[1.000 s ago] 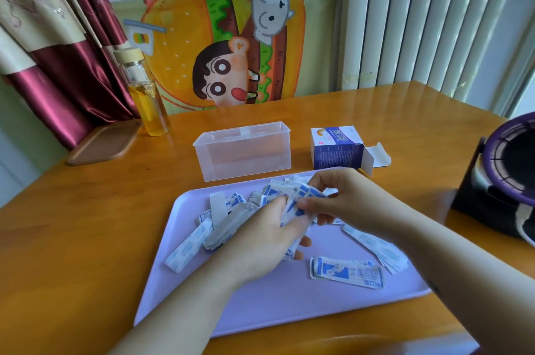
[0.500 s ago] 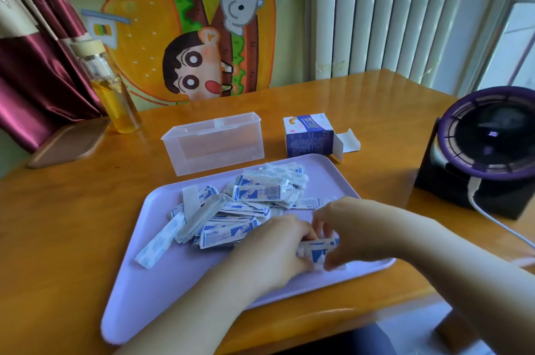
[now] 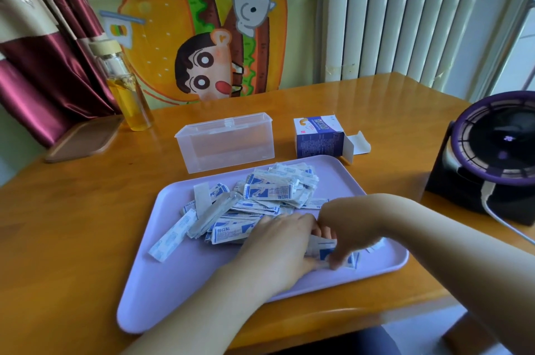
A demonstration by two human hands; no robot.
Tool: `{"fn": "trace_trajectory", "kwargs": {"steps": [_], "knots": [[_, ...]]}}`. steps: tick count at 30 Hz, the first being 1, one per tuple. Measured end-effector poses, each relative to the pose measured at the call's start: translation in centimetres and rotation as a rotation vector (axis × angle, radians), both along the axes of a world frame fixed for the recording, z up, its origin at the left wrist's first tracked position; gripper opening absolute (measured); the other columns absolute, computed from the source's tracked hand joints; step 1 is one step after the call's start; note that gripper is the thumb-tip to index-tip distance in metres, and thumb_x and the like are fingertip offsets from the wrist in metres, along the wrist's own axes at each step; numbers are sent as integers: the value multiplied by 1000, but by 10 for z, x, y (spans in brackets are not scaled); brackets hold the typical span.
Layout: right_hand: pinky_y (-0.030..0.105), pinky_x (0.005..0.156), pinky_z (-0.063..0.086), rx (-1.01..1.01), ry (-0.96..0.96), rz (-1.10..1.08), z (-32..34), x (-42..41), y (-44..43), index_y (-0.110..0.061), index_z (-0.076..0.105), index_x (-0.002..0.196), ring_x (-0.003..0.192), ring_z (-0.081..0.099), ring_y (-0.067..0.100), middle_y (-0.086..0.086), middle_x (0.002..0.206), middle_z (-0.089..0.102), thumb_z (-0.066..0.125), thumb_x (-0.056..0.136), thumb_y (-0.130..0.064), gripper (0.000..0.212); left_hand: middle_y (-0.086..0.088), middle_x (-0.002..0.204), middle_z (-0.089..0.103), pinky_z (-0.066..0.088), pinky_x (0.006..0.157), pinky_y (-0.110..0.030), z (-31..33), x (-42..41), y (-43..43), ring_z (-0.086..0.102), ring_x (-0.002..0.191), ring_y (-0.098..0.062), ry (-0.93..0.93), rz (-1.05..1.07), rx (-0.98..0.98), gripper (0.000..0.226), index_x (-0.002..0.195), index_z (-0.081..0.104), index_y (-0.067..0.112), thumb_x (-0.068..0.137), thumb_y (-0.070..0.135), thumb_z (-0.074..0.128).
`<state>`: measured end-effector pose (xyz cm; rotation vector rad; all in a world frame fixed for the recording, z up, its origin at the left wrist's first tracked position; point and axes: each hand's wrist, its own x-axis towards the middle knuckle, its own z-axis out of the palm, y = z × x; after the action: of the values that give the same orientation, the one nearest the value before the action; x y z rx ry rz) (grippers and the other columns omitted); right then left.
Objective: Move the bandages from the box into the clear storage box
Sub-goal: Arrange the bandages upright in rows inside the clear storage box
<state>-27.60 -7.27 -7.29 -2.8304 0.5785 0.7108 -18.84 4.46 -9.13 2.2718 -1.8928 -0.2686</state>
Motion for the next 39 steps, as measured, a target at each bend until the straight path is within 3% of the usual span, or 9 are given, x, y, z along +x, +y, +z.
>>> {"fn": "trace_trajectory", "kwargs": {"steps": [4,9,13,17,20,24,27,30,39], "knots": [[35,79,47,32,-273,-12,3,2,15,-15,64,99,88,57,20,2,98,65,69,81,-33,25,11,113,55,45,84,-33,3,14,20,54,104,-16,52,62,-167,22,112,55,30,90,36,56],[29,66,44,64,-544,36,-3,14,44,-27,61,94,83,54,13,-7,96,65,65,84,-36,14,19,105,53,42,77,-21,0,38,71,50,81,2,89,150,-326,14,105,58,32,91,34,55],[33,74,47,198,-588,56,-22,27,58,-18,65,94,82,57,16,-2,91,67,66,82,-25,13,26,95,44,37,70,-10,-17,47,90,47,79,4,107,246,-313,13,105,58,34,93,30,54],[10,60,38,230,-628,27,-32,33,63,-19,66,98,60,49,-7,-6,89,64,68,81,-22,18,24,107,46,33,77,-2,-31,49,98,43,87,8,182,333,-394,29,118,56,31,91,20,59],[2,59,36,245,-621,-10,-34,29,64,-21,66,109,60,46,-19,-18,79,53,70,81,-24,28,22,114,40,31,76,2,-37,45,99,40,83,14,232,317,-404,43,130,46,33,92,17,58],[7,59,38,205,-620,-56,-37,23,62,-25,67,111,58,47,-4,-22,72,50,69,80,-26,31,22,124,39,24,87,4,-42,43,97,40,112,8,276,296,-391,46,135,39,36,95,18,51],[17,67,44,212,-634,-43,-38,21,62,-29,68,109,67,54,4,-12,89,64,69,80,-26,29,20,136,36,20,94,2,-46,41,94,30,128,6,258,262,-376,43,138,35,35,98,21,45],[22,70,43,227,-668,-14,-39,22,66,-31,69,105,71,55,8,-7,94,64,70,80,-25,26,21,136,33,18,98,-3,-48,36,90,26,129,5,209,244,-353,42,140,35,33,100,21,39],[6,62,39,242,-692,-29,-39,22,63,-34,66,113,62,54,-3,-23,88,60,68,81,-27,33,17,132,37,22,99,-8,-49,37,90,28,126,1,174,245,-346,43,142,36,29,101,18,35]]}}
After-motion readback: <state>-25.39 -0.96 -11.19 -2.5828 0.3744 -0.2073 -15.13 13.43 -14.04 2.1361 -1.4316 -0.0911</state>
